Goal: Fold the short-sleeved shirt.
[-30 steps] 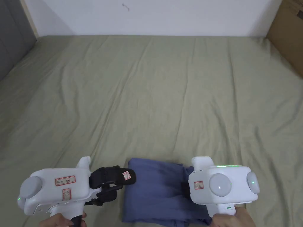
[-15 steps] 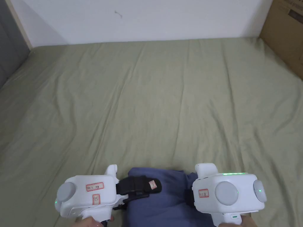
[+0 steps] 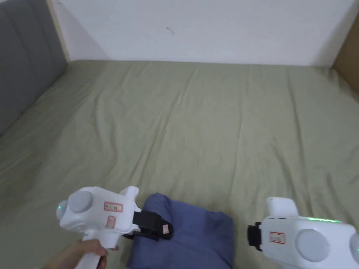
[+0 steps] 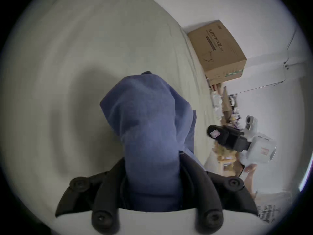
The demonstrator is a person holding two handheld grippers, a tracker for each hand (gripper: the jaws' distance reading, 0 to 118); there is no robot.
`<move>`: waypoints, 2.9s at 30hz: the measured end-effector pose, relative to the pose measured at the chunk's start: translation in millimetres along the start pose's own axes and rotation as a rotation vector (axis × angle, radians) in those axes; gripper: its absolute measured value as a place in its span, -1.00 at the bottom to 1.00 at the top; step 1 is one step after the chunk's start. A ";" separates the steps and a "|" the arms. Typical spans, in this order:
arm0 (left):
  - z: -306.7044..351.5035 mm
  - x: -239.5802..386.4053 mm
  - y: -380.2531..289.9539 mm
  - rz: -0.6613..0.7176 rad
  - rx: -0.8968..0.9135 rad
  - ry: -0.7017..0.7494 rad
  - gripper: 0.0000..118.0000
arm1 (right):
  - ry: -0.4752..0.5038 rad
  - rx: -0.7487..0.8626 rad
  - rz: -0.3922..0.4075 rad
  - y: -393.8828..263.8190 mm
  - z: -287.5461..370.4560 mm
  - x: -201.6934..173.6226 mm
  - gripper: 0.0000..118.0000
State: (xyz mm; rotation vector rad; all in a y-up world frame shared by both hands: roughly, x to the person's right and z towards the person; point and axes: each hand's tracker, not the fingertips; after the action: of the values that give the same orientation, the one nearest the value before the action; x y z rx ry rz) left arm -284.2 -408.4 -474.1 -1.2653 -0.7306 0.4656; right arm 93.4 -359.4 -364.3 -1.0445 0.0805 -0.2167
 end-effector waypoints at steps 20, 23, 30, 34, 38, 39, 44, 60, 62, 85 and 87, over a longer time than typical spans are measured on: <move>182.6 -118.4 19.5 0.087 0.031 0.967 0.72 | -0.064 -0.081 0.016 -12.6 -18.1 -15.5 -1.00; 195.0 -95.3 11.6 0.080 0.118 0.898 0.88 | -0.058 -0.079 0.007 -13.7 -15.5 -14.8 -1.00; 207.7 10.7 -20.4 0.018 0.350 0.544 -0.52 | -0.030 -0.057 -0.015 -20.6 -3.4 -6.8 -1.00; 165.9 77.0 -50.8 -0.021 0.422 0.519 -1.00 | -0.002 -0.034 -0.016 -24.0 9.2 0.6 -1.00; 121.5 145.1 -78.2 -0.159 0.488 0.549 -1.00 | 0.009 0.028 -0.008 -21.4 27.6 7.3 -1.00; 114.2 157.1 -81.3 -0.170 0.501 0.527 -1.00 | 0.022 0.040 -0.016 -19.4 33.0 9.8 -1.00; 86.8 212.0 -86.8 -0.303 0.620 0.723 -1.00 | 0.026 0.164 -0.019 -7.7 67.9 19.3 -1.00; 109.8 334.7 -98.4 -0.461 1.012 0.715 -1.00 | -0.138 0.776 0.184 39.4 225.7 -24.5 -1.00; 109.5 343.4 -98.2 -0.480 1.022 0.718 -1.00 | -0.152 0.817 0.178 40.6 237.8 -30.4 -1.00; 118.0 363.5 -102.8 -0.492 1.191 0.717 0.96 | -0.213 0.896 0.131 37.2 253.0 -27.4 0.80; 120.9 361.2 -101.8 -0.484 1.187 0.685 0.97 | -0.222 0.900 0.128 37.2 253.4 -27.6 0.86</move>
State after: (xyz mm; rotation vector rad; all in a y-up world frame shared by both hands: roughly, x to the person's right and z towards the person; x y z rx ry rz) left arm -128.3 -105.3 -275.9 -0.0597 -0.0682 -0.0036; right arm 114.4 -120.5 -270.3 -0.1600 -0.1438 -0.0053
